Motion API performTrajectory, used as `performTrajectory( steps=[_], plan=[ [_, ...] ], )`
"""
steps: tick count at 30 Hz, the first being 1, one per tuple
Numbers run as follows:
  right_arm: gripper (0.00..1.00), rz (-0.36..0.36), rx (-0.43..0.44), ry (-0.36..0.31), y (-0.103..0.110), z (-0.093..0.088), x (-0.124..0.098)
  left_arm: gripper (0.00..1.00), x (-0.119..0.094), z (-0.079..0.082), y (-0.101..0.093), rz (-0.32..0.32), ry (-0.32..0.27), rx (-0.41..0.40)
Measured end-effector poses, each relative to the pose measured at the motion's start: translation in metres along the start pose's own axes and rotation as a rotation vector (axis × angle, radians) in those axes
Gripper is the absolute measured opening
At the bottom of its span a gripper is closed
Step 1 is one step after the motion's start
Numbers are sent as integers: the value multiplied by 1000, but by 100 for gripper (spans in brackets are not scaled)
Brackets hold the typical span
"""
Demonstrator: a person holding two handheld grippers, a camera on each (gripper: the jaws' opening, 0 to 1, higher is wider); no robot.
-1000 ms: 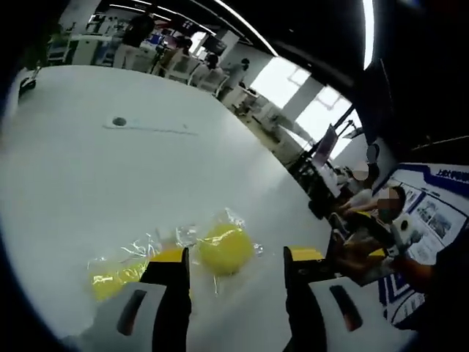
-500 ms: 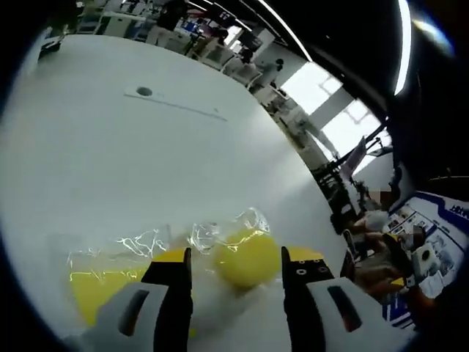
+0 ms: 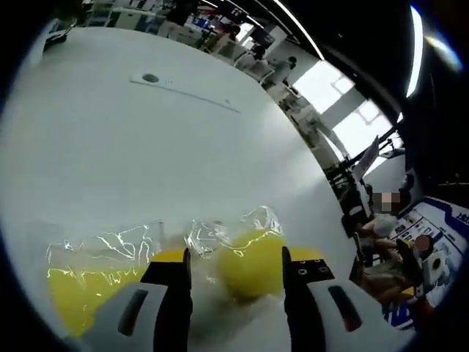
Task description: Compare the silicone blocks by pressing each to a similar depth, holding the contact briefly, and releasing to observe deformation and rebound differences across the visible hardness samples.
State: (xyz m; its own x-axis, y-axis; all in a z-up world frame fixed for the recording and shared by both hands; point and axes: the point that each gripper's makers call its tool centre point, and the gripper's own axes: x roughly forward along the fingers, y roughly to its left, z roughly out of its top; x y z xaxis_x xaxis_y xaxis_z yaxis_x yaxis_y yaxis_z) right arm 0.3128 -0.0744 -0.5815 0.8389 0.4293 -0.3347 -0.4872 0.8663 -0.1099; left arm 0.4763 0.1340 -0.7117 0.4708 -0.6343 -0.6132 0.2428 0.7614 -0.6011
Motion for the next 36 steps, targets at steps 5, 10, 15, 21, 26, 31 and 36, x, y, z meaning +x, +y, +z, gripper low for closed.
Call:
performTrajectory(
  steps=[5, 10, 15, 21, 26, 31, 36],
  plan=[
    [65, -5, 5, 1, -2, -2, -1, 47, 5, -1, 12, 11, 15, -50],
    [64, -24, 44, 6, -9, -9, -3, 37, 9, 13, 10, -58, -23, -181],
    [61, -35, 64, 7, -11, -11, -3, 28, 15, 10, 13, -66, -7, -206],
    [60, -33, 74, 16, -12, -15, 0, 21, 25, 6, 8, -96, 9, -199],
    [59, -23, 78, 18, -9, -16, 4, 16, 28, 4, 5, -88, 27, -127],
    [59, -16, 87, 34, -9, -22, 8, 7, 32, 6, 2, -88, 36, -66],
    [58, -12, 90, 22, -8, -20, 10, 0, 38, 5, -6, -127, 56, -47]
  ],
)
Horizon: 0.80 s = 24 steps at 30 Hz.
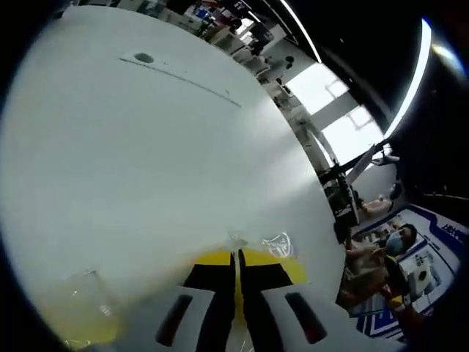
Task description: Compare the silicone blocks by pressing each to a similar depth, holding the contact briefly, and releasing to observe deformation and rebound differences across the visible hardness samples.
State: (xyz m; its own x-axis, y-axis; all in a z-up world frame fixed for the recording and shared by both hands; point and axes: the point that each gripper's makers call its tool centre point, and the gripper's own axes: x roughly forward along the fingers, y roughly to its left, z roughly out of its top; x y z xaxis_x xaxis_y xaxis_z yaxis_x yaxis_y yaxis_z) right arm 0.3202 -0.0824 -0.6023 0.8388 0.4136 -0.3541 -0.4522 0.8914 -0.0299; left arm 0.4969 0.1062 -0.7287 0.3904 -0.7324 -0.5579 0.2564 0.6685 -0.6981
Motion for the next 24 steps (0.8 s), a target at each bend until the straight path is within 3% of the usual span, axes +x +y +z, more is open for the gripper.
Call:
performTrajectory(
  steps=[2, 5, 11, 15, 17, 24],
  plan=[
    [57, 3, 1, -7, 1, 1, 0, 0, 3, -3, -4, -25, 18, 32],
    [57, 3, 1, -7, 1, 2, -1, 0, 4, -4, -9, -50, 14, 10],
    [56, -7, -6, -8, -1, 1, -6, 0, -11, -1, -27, -116, -5, 169],
    [56, -12, -2, -6, -2, 0, -8, 0, -27, -1, -55, -198, -22, 314],
    [55, -7, -15, -5, 0, 1, -8, 0, -33, -3, -63, -202, -30, 394],
    [55, 11, -18, -32, 6, 8, -8, 0, -44, -7, -73, -212, -33, 424]
  ],
)
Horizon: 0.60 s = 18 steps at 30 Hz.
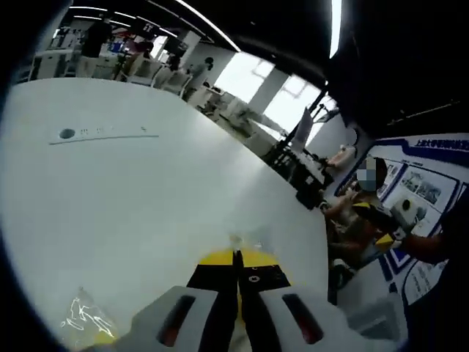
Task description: Compare the silicone blocks by pressing each to a similar depth, holding the contact briefly, and releasing to observe deformation and rebound differences across the visible hardness samples.
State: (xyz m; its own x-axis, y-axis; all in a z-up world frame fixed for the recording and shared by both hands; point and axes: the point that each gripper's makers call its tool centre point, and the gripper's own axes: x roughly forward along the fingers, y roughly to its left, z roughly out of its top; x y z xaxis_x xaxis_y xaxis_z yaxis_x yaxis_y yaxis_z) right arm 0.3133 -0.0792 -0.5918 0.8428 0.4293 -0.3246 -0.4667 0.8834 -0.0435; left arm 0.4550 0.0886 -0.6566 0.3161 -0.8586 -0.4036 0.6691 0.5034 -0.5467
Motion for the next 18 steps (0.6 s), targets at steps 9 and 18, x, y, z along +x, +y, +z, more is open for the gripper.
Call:
performTrajectory(
  steps=[9, 18],
  plan=[
    [53, 11, -17, -1, 6, 3, -12, 0, -13, 7, -12, -2, -60, 17],
    [53, 18, -35, -16, 12, 9, -19, 0, -41, 21, -54, -90, -98, 217]
  ],
)
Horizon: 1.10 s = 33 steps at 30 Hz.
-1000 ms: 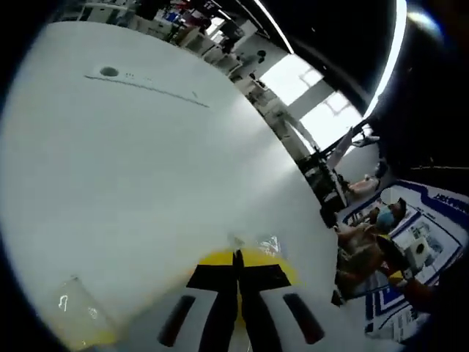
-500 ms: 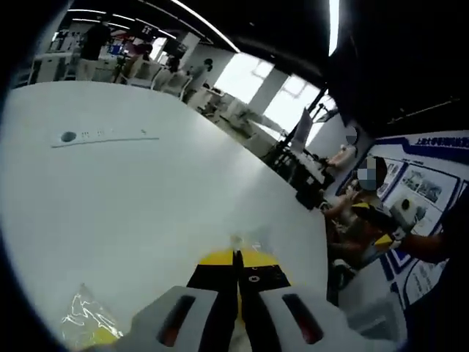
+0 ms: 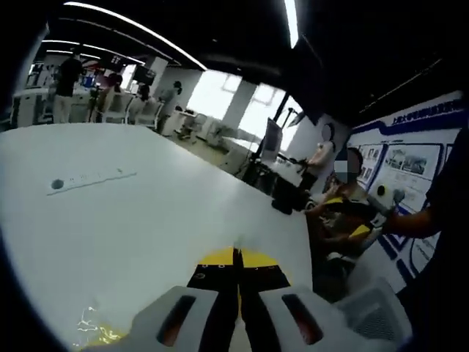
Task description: Compare the silicone blocks by pressing each to a similar depth, holding the contact briefly, and releasing to observe deformation and rebound differences across the visible hardness samples.
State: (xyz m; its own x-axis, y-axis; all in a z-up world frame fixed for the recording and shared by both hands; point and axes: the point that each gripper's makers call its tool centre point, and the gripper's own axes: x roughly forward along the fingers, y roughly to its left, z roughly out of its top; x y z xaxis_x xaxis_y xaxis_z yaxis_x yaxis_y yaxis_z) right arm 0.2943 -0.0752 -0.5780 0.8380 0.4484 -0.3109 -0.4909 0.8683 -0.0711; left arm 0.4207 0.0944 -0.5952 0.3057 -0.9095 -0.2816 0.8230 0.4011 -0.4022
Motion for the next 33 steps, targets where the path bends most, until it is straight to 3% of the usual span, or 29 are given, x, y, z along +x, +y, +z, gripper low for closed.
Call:
performTrajectory(
  steps=[5, 6, 9, 20, 33],
  plan=[
    [52, 11, -18, -4, 8, 1, -4, 0, -18, -2, 1, 55, 18, 19],
    [52, 12, -21, -5, 9, 2, -5, 0, -22, -1, 5, 88, 13, 49],
    [52, 11, -24, -8, 12, 3, -9, 0, -31, 7, 5, 108, -24, 66],
    [51, 30, -27, -26, 15, 8, -9, 0, -72, 45, -10, 119, -75, 103],
    [50, 113, -58, -9, 43, 9, 10, 0, -115, 79, -13, 165, -111, 156]
  ],
)
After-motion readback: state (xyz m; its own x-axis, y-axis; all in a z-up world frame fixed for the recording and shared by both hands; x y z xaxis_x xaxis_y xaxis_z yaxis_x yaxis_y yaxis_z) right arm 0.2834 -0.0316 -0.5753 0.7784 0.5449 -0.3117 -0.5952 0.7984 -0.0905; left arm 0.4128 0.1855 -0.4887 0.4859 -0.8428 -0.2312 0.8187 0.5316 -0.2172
